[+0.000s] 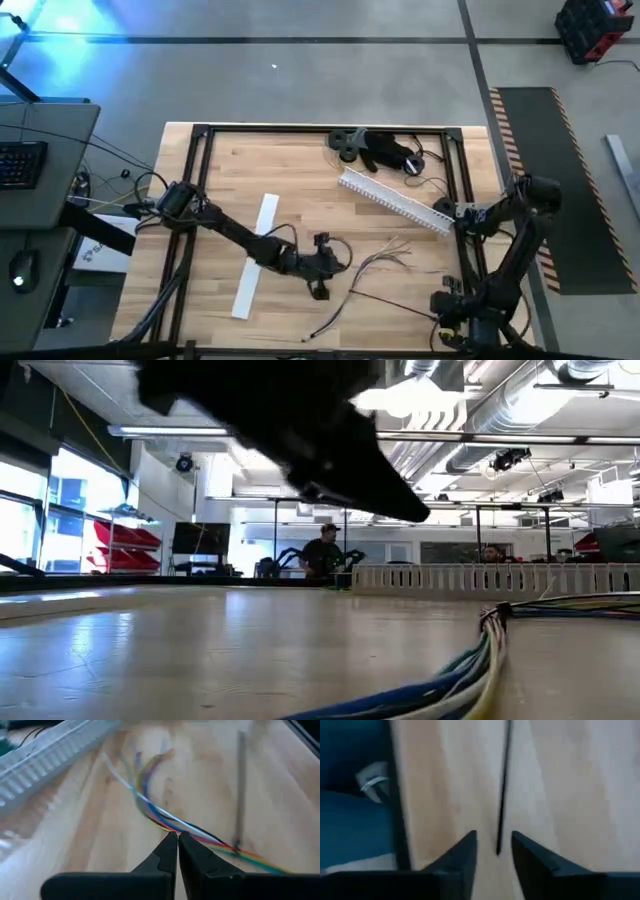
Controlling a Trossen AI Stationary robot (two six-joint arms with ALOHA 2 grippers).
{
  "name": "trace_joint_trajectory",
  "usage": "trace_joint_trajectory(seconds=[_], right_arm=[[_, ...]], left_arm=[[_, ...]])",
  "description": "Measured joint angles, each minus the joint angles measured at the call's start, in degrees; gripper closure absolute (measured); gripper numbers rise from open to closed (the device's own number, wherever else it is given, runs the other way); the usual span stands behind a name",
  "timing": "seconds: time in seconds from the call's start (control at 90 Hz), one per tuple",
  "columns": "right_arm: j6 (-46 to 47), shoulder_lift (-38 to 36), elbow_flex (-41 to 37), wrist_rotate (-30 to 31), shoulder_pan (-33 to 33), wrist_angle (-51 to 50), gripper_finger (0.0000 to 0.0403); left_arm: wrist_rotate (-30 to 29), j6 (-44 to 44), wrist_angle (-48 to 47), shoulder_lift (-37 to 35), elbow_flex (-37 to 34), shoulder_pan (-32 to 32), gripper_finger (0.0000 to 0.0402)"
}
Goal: Ziptie cables
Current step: Put the zip tied cable wires to the white cable duct
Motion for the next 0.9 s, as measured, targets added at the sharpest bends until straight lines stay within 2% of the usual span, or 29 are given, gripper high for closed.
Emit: trace_joint_trajectory(seconds=[0.067,0.156,0.233,0.3,0.389,0.511,0.622,0.767,0.9], right_arm=[[-2.66,-3.32,0.0,6.92,-0.26,-2.54,0.0217],[-5.6,-7.02,-0.14,14.65,-1.84,-6.16,0.0176],[-6.21,-9.17,-1.59,19.45,-4.56,-7.21,0.0157],[-7.51,-9.81,-3.49,21.02,-7.59,-7.11,0.0153],[-9.37,-10.23,-6.1,19.11,-12.42,-6.71,0.0156],[-9.79,-10.23,-9.01,12.28,-20.36,-6.52,0.0166],[-12.22,-10.23,-9.7,7.79,-26.74,-6.28,0.0173],[-17.28,-10.43,-8.88,2.74,-33.62,-3.67,0.0178],[-20.92,-10.41,-8.5,0.0,-37.3,0.95,0.0179]], left_arm=[[4.16,1.39,-0.14,-0.04,1.01,3.69,0.038],[6.3,6.12,-1.1,-0.04,1.84,9.08,0.0355],[6.71,13.35,-1.7,-0.04,2.96,14.02,0.033],[7.97,19.65,-1.45,-0.09,3.46,18.07,0.031],[10.86,23.95,-2.14,-0.07,3.4,23.78,0.0287],[22.88,27.13,-4.89,0.19,3.39,32.56,0.0265],[30.19,32.36,-8.85,1.19,3.31,38.63,0.0254],[40.13,38.33,-11.51,2.64,3.39,42.32,0.0252],[41.49,41.29,-12.69,4.86,3.35,43.16,0.0252]])
